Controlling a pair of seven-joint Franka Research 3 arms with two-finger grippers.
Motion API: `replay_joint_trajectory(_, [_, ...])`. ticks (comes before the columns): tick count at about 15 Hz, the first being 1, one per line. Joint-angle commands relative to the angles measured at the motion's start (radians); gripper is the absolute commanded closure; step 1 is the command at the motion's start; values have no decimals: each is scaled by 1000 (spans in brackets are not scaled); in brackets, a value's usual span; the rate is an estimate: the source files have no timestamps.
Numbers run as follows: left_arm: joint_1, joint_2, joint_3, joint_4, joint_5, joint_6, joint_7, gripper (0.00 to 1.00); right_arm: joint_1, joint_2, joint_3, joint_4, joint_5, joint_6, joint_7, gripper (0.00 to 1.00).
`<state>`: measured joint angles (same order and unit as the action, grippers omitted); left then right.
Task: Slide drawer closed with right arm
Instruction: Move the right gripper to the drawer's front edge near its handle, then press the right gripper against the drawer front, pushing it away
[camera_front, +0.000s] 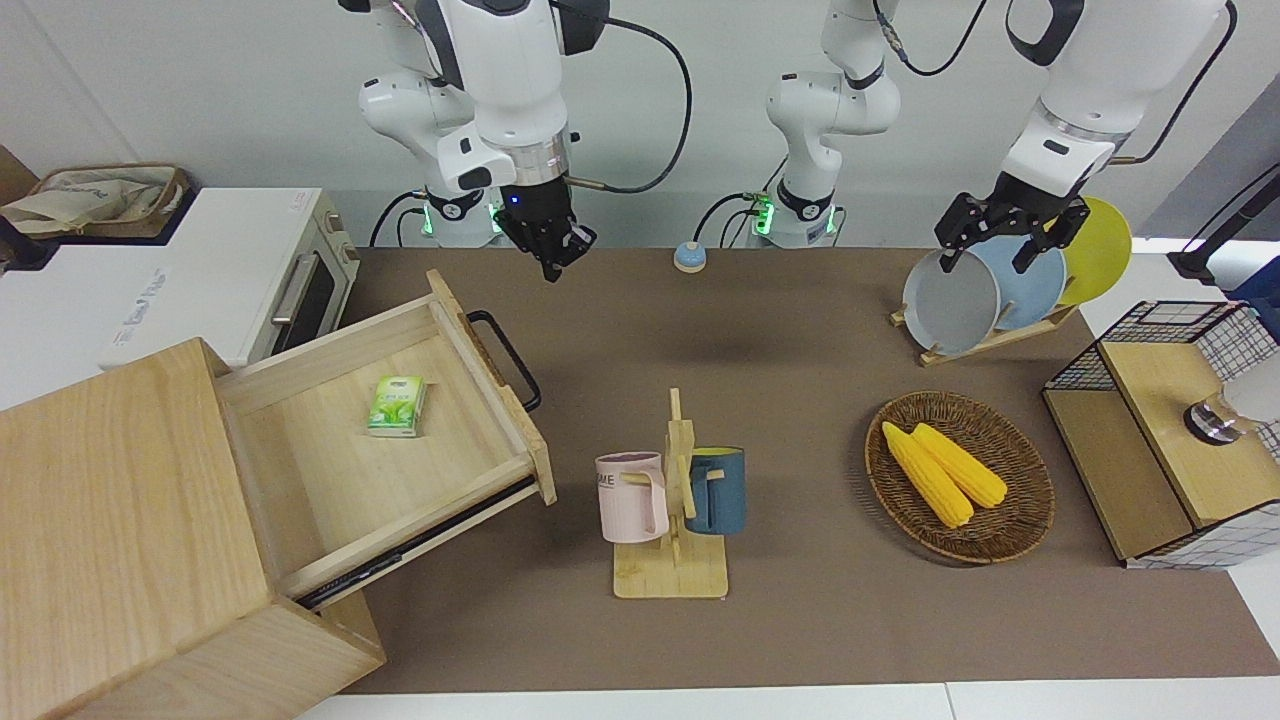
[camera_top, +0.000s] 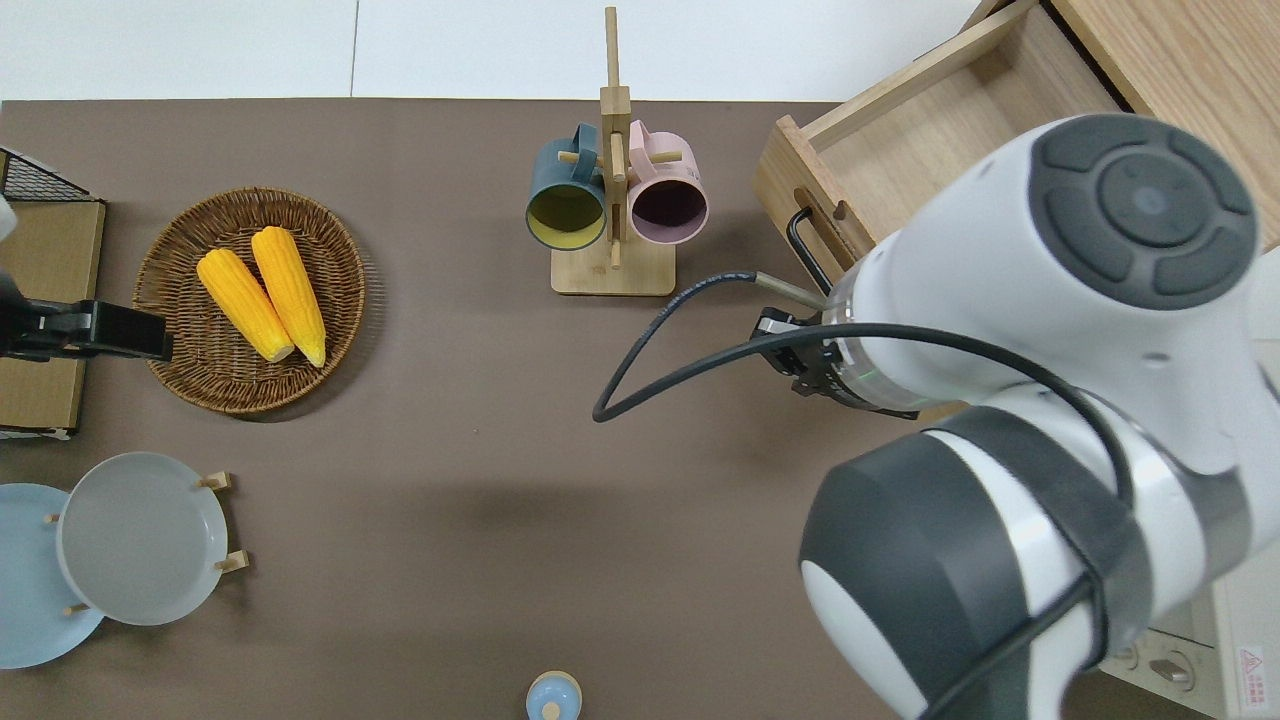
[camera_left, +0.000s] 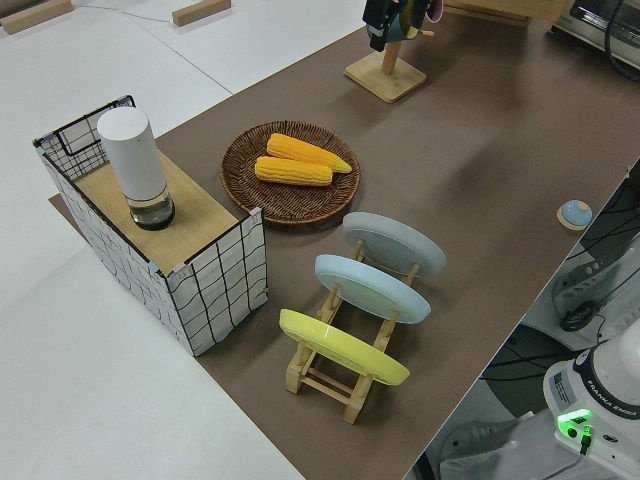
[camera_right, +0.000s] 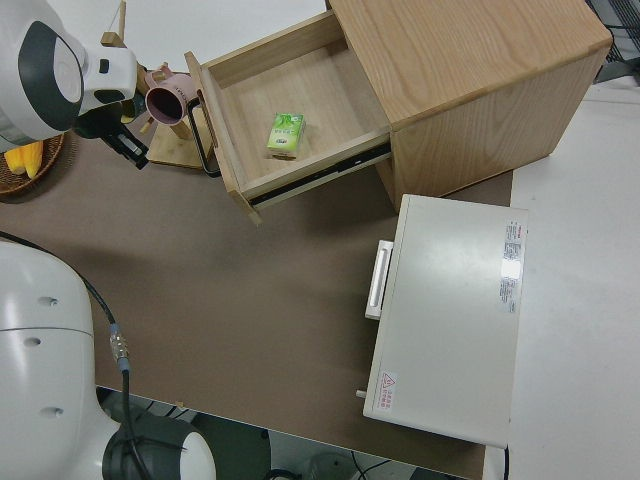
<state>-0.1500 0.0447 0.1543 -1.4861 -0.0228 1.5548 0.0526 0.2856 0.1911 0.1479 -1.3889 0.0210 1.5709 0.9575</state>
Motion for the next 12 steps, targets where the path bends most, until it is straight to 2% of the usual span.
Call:
replay_joint_trajectory(1, [-17,12,16,20,14,1,6,5,20,48,-5,-13,8,76,150,1000])
replay_joint_trajectory(5, [-17,12,16,20,15,1,6,2,20,73,-18,-64,10,118,217,1000])
replay_joint_trajectory(9, [-17,12,16,20,14,1,6,5,12,108,-19,-67,10,120,303,1000])
replay_joint_trajectory(12, [-17,12,16,20,14,1,6,2,7,123,-42,-70,13,121,310,1000])
